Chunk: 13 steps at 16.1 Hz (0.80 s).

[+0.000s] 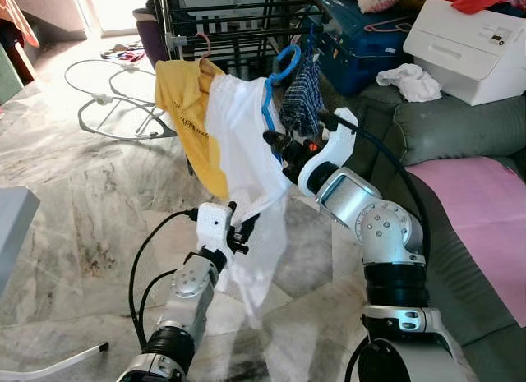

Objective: Hang hanger

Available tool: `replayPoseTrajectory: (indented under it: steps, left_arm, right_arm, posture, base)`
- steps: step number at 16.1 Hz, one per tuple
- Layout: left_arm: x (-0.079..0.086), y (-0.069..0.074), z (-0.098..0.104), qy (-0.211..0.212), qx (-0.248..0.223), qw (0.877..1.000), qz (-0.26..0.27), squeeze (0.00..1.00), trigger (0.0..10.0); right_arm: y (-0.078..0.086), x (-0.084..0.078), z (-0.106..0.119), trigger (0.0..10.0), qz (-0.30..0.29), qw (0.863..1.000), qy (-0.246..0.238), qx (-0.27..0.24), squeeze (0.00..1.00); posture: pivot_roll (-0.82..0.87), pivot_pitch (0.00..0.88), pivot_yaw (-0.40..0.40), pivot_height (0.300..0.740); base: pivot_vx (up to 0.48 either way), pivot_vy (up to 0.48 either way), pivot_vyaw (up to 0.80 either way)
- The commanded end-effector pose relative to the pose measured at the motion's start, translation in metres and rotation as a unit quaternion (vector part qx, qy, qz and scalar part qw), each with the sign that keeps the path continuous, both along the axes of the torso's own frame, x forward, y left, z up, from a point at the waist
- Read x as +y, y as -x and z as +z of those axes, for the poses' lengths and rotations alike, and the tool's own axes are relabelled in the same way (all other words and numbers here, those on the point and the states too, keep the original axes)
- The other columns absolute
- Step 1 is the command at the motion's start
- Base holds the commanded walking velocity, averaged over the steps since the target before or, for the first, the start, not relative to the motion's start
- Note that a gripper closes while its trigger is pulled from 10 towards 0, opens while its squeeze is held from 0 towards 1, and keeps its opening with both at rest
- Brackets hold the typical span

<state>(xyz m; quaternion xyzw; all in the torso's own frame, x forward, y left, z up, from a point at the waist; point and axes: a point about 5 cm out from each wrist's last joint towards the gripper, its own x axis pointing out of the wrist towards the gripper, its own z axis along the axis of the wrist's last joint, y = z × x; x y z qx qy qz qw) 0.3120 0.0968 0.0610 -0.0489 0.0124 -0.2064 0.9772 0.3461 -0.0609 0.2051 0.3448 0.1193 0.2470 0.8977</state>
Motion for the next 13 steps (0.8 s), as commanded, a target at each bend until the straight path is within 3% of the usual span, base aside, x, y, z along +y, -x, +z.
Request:
replayPoseTrajectory:
  steps: [1,7,9,13]
  left_arm:
    - [0.002,-0.001,0.002,0.005,-0.008,1.0,0.0,0.0,0.0]
    - [0.007,0.001,0.004,0.024,-0.013,1.0,-0.007,0.0,0.0]
    - [0.015,0.007,0.007,0.036,-0.021,0.999,-0.011,0.0,0.0]
    - [0.022,0.022,0.003,0.048,-0.011,0.998,-0.035,0.0,0.0]
  right_arm:
    - [0.001,0.001,0.012,10.0,-0.009,0.999,0.003,-0.032,0.0]
    - [-0.005,-0.009,0.005,10.0,-0.045,0.997,0.05,-0.044,0.0]
    - [-0.01,-0.025,-0.007,10.0,-0.085,0.99,0.101,-0.052,0.0]
    - [-0.018,-0.049,-0.024,10.0,-0.136,0.981,0.128,-0.05,0.0]
  posture:
    - [-0.24,0.015,-0.027,0.74]
    - [-0.24,0.02,-0.024,0.74]
    - [-0.23,0.021,-0.022,0.74]
    - [-0.22,0.03,-0.021,0.74]
  base:
    - [0.0,0.0,0.0]
    - [0.0,0.0,0.0]
    - [0.0,0.0,0.0]
    - [0.0,0.0,0.0]
